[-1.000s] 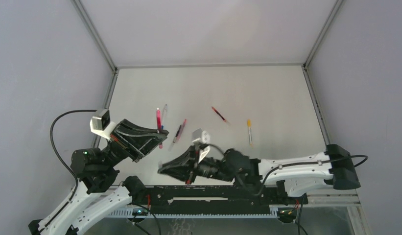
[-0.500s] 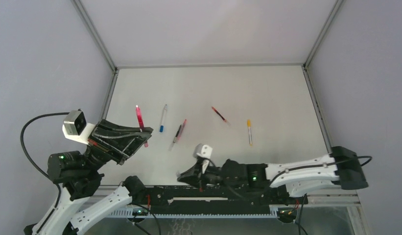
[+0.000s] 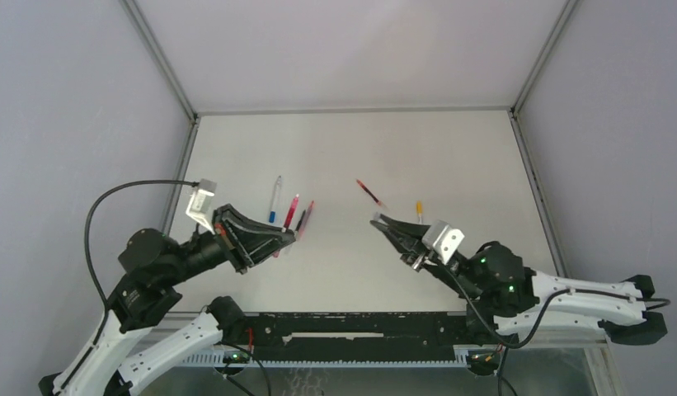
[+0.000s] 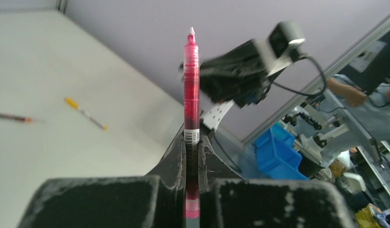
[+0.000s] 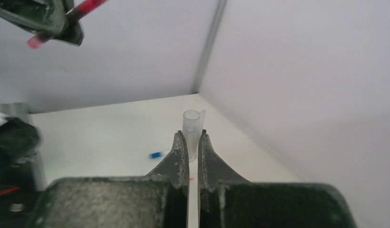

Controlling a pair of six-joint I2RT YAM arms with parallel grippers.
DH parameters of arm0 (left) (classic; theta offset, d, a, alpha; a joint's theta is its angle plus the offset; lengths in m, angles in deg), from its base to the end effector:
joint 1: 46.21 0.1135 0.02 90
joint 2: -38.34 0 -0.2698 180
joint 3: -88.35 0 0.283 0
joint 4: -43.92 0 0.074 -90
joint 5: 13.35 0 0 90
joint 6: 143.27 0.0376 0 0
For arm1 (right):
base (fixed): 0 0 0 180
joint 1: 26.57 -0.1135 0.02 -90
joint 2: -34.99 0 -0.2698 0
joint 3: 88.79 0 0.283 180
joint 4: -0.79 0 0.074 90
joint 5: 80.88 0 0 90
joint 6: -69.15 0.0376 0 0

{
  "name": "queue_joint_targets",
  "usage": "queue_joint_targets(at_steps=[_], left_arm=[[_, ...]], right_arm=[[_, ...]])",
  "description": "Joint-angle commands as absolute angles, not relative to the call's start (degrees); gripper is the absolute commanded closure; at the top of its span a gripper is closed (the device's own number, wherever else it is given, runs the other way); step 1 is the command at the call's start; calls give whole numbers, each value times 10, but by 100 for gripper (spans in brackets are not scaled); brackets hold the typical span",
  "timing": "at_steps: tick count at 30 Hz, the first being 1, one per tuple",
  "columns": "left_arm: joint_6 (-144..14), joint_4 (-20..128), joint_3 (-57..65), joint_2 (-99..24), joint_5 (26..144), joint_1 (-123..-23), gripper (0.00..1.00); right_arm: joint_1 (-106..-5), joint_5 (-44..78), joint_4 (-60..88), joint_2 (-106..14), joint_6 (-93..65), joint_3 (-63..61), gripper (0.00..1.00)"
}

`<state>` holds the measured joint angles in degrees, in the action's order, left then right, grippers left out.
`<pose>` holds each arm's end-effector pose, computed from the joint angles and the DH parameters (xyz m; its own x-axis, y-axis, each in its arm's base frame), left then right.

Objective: Insert the pens into the pen caps
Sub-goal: Insert the pen cap onto the pen.

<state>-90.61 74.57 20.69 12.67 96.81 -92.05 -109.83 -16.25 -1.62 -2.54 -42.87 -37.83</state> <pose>0.0564 -0.0767 0.4412 -0.4424 -0.3618 -0.8206 0.8057 0.2417 -0.5408 0.0377 0.1820 0.3731 0.3480 0.0581 -0.9357 -0.7750 0.5794 -0.2523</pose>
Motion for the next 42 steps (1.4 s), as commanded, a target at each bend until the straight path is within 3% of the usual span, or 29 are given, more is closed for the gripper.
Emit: queue_joint_targets(at_steps=[1, 7, 15, 20, 27, 42], left_arm=[[-891, 813, 227, 105, 995, -920, 100], [-882, 824, 241, 81, 1024, -919, 100], [-906, 827, 245, 56, 1041, -927, 100], [-910, 816, 234, 32, 1045, -950, 100], [-905, 783, 228, -5, 1043, -1000, 100], [-872, 747, 233, -3, 1021, -1002, 100]], right_arm=[[-1053, -100, 19, 20, -707, -369, 100], [-978, -53, 126, 11, -868, -304, 100], [-962, -131, 176, -44, -1172, -279, 100], [-961, -146, 181, -50, -1282, -274, 100], [-990, -163, 211, -61, -1357, -258, 100], [-1041, -150, 258, -89, -1427, -219, 100]])
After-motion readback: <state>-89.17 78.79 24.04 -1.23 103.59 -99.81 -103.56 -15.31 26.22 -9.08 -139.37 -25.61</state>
